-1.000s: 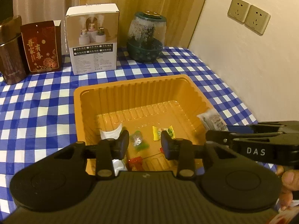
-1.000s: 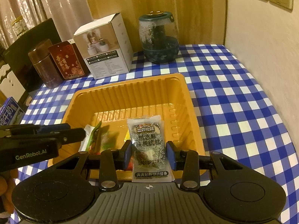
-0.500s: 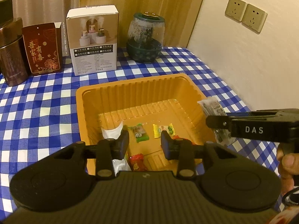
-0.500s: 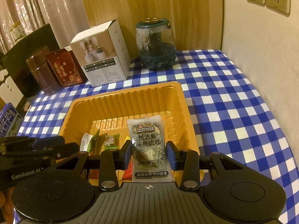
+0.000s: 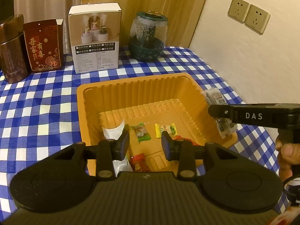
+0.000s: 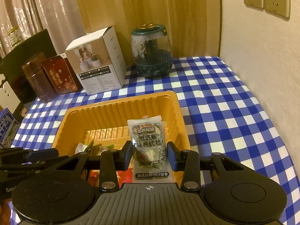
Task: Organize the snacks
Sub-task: 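Open the right tool to drop the clear nut packet into the tray, then withdraw both open tools from the tray toward the remaining red candies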
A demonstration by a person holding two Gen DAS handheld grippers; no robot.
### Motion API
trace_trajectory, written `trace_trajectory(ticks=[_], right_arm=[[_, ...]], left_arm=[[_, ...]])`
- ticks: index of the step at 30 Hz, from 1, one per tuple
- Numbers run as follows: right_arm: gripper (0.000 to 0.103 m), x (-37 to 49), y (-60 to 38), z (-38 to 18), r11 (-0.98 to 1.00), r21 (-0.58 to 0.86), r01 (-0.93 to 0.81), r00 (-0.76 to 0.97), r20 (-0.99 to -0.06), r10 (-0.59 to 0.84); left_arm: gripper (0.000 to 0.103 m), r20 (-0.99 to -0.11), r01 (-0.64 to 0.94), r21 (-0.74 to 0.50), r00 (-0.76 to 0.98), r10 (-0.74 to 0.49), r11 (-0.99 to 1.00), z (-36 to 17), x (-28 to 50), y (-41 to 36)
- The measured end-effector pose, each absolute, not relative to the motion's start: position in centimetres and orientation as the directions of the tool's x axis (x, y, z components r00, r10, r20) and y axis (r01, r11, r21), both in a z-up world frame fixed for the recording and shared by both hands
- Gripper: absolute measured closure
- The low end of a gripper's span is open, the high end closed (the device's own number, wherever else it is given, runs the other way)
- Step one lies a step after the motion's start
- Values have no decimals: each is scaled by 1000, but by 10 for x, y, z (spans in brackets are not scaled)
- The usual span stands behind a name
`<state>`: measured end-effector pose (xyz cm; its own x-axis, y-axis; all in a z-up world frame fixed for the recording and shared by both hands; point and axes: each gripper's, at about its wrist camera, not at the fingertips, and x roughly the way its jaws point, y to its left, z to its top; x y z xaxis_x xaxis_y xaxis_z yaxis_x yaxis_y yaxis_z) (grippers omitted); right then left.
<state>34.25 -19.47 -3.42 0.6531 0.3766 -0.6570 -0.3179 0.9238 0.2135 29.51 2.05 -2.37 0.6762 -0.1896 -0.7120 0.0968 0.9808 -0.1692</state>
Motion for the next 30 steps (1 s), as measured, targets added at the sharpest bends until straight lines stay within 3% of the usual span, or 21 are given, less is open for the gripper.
trace_trajectory(ticks=[6,9,30], right_arm=[[62,347,-201,-42,918,255,-303,656,-643,395],[34,345,-207,-43,916,276,-292,666,-629,402],[34,284,-230,-19,918,286,-274,684,-613,396]], left_arm=[[69,-713,100,-166,675,-189,981,-25,295,19],[69,-716,102,-162,672,-188,982,-27,294,17],[62,-703,101,-177,684,-197,979,-3,255,14]])
